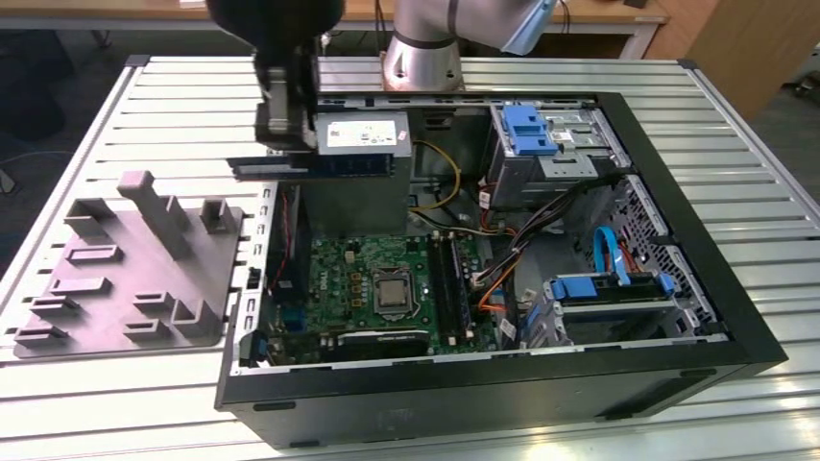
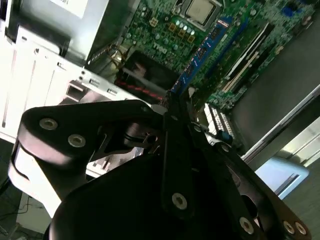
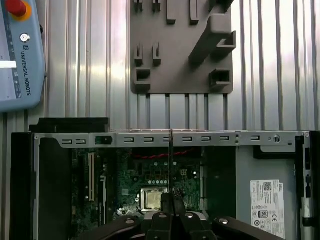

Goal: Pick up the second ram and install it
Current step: 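Pick up the second ram and move it above second insertion slot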

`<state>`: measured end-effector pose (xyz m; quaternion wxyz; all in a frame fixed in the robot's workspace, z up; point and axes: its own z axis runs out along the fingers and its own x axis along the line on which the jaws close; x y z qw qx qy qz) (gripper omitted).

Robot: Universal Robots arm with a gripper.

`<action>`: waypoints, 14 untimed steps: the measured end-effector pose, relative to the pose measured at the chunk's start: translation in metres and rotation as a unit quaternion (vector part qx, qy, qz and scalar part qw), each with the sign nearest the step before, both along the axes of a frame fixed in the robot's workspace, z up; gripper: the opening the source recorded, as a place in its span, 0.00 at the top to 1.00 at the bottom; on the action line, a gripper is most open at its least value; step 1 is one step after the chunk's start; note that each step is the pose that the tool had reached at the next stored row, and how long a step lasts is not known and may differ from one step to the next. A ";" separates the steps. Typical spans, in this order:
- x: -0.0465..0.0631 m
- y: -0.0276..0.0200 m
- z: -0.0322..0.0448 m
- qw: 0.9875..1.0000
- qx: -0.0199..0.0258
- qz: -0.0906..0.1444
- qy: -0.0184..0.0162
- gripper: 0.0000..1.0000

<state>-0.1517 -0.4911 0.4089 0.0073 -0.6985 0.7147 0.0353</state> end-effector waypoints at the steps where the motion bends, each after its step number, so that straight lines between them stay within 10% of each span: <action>1: 0.004 0.0000 0.0000 1.000 0.000 0.000 0.000 0.88; 14: 0.064 0.0000 0.0000 1.000 0.000 0.000 0.000 0.88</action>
